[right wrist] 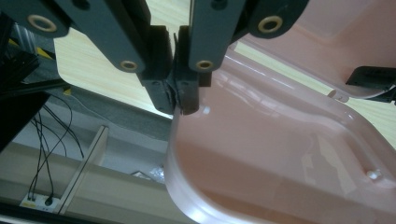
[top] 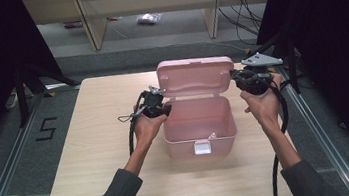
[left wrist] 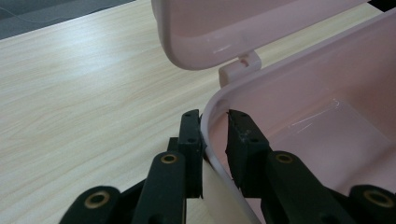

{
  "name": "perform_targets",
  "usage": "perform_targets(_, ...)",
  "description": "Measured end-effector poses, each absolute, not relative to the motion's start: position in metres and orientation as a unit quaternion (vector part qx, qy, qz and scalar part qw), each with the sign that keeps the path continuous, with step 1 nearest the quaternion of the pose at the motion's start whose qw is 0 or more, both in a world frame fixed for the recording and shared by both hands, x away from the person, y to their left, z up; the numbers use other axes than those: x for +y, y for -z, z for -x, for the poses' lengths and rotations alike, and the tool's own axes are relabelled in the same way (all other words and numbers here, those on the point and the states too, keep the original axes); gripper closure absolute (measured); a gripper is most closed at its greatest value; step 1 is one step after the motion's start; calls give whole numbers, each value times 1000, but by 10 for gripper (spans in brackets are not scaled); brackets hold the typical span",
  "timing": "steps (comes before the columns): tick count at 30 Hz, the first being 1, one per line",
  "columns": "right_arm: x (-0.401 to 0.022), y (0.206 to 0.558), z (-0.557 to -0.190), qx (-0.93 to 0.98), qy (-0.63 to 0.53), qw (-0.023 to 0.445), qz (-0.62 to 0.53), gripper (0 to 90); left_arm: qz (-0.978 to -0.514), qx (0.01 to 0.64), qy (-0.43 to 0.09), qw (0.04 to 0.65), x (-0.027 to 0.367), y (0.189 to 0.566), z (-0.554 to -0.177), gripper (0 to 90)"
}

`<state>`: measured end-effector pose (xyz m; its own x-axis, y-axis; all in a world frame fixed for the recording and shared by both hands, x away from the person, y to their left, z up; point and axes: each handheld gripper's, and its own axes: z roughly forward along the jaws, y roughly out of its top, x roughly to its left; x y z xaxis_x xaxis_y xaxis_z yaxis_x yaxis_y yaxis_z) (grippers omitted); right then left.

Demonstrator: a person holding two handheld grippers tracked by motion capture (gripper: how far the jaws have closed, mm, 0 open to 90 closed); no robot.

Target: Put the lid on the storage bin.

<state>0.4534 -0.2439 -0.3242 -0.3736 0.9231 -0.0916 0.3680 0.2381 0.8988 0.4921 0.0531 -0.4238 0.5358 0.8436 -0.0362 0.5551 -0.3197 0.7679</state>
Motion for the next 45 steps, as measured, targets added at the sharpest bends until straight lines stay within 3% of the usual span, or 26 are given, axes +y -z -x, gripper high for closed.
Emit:
perform_targets(12, -246, 326, -447, 719, -419, 334, -442, 879, -783, 435, -190, 401, 62, 417, -483, 665)
perform_targets(30, -247, 330, -435, 717, -424, 334, -440, 880, -801, 407, -133, 419, 77, 400, -446, 470)
perform_targets(45, -250, 333, -425, 724, -423, 324, -437, 875, -804, 386, -136, 431, 92, 394, -419, 425)
